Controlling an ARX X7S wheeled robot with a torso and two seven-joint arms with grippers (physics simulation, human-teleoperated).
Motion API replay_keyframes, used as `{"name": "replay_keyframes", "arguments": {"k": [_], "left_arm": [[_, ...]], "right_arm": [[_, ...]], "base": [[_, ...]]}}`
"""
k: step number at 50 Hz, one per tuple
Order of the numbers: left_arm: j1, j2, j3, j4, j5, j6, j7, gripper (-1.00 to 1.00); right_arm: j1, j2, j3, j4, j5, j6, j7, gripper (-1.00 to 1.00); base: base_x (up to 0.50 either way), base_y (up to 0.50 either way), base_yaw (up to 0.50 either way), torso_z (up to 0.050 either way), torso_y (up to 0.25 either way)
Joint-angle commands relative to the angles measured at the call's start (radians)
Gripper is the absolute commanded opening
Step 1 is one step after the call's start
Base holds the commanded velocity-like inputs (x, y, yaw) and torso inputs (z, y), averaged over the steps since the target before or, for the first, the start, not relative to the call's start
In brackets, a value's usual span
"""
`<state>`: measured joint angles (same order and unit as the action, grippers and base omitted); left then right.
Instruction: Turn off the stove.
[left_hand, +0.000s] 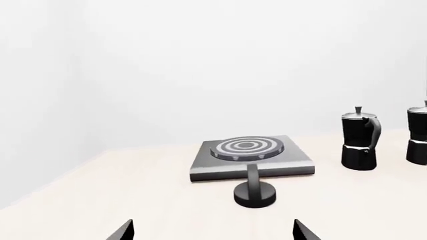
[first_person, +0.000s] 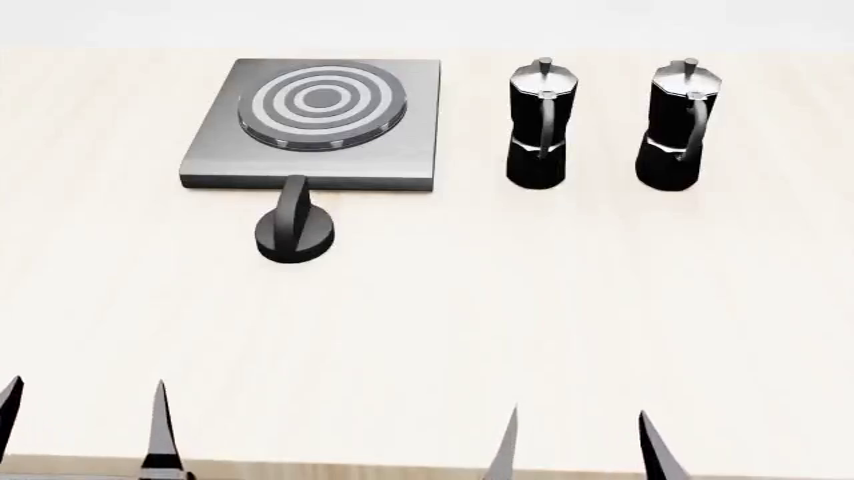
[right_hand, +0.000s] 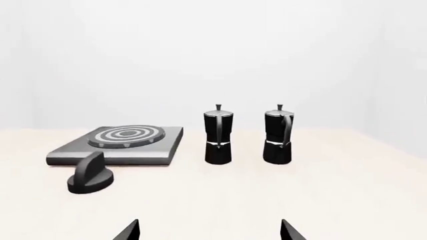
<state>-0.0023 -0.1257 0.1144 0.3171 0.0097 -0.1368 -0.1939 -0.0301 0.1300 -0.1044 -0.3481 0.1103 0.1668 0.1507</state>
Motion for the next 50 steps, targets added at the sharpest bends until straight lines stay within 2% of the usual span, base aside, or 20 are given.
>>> {"name": "replay_keyframes", "arguments": {"k": [1, 15, 50], "left_arm": [[0.018, -0.001, -0.023, 0.110, -0.009, -0.029, 0.015, 1.00], [0.039, -0.020, -0.019, 0.323, -0.031, -0.121, 0.004, 1.00], [0.047, -0.062, -0.007, 0.524, -0.048, -0.219, -0.028, 1.00]], "right_arm": [[-0.019, 0.000, 0.019, -0.096, 0.007, 0.017, -0.008, 1.00], [-0.040, 0.019, 0.012, -0.215, 0.013, 0.045, 0.020, 1.00], [-0.057, 0.059, 0.004, -0.340, 0.041, 0.075, 0.058, 1.00]], "base": [[0.00, 0.00, 0.00, 0.000, 0.000], [0.00, 0.00, 0.00, 0.000, 0.000], [0.00, 0.00, 0.00, 0.000, 0.000]]}}
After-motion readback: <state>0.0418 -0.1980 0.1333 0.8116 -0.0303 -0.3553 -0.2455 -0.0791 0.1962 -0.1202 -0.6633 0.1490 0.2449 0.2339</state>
